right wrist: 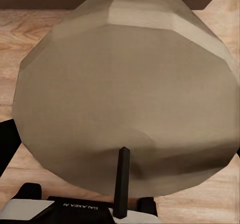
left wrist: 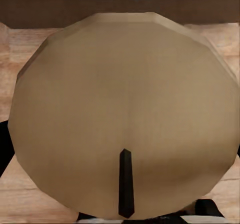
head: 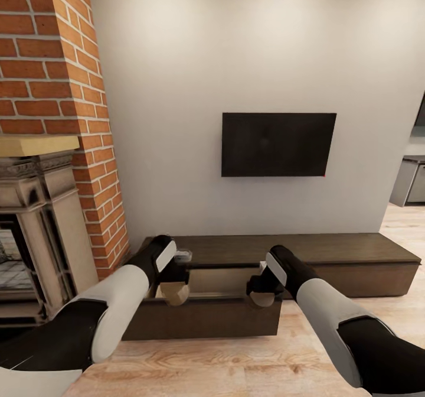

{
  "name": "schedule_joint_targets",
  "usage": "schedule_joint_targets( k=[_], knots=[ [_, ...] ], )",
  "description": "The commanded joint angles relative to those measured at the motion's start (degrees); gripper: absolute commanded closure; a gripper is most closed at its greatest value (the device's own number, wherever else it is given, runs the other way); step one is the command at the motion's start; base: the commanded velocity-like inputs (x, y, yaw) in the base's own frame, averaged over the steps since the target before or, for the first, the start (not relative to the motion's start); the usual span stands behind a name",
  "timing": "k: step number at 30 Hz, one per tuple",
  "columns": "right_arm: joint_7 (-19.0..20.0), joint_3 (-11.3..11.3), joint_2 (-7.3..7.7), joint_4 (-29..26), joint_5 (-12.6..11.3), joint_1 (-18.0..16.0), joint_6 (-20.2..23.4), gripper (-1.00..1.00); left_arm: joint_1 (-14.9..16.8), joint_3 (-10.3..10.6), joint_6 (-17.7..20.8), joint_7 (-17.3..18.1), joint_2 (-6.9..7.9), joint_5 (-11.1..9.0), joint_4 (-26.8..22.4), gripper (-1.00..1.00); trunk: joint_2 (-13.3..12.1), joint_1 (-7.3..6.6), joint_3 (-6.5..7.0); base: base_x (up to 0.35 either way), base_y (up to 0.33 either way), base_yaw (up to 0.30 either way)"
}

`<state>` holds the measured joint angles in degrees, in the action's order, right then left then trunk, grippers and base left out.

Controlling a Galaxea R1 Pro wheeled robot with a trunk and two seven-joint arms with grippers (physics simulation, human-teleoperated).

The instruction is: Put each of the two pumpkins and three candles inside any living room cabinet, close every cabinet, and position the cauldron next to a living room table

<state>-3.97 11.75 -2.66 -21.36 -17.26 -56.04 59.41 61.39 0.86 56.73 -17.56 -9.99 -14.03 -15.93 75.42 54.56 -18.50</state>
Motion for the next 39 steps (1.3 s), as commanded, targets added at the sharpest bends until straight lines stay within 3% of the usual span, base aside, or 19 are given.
schedule_joint_targets(
  k=[1,4,9,12,29,39],
  knots=[
    [-0.54,0.48,0.04,-0.07,-0.68,-0.04,0.22,1.0,0.05,0.11,-1.38,-0.52,-0.01,-0.56,1.57,1.0,0.05,0.0,-0.06,0.0,0.0,0.0],
    [-0.57,1.42,0.03,-0.09,-0.53,-0.04,0.27,1.0,0.05,0.17,-9.04,-0.39,-0.01,-0.56,7.83,1.0,0.05,0.0,-0.06,0.0,0.0,0.0],
    [-0.5,5.15,-0.04,-0.15,-0.56,-0.04,0.3,1.0,0.04,0.13,-12.46,2.24,-0.01,-0.54,10.15,1.0,0.05,0.0,-0.06,0.0,0.0,0.0],
    [-0.4,6.04,-0.12,-0.11,-0.57,-0.04,0.29,1.0,0.04,0.18,-14.2,4.2,-0.01,-0.49,10.5,1.0,0.05,0.0,-0.06,0.034,0.007,0.0],
    [-0.41,6.23,-0.17,0.35,-0.58,0.24,0.29,1.0,0.04,0.19,-15.17,4.97,-0.01,-0.47,10.78,1.0,0.05,0.0,-0.06,0.291,0.107,0.0],
    [-0.34,6.21,-0.15,0.35,-0.58,0.31,0.27,1.0,0.04,0.19,-15.16,4.99,-0.01,-0.47,10.91,1.0,0.05,0.0,-0.06,0.24,-0.207,0.116]
  ],
)
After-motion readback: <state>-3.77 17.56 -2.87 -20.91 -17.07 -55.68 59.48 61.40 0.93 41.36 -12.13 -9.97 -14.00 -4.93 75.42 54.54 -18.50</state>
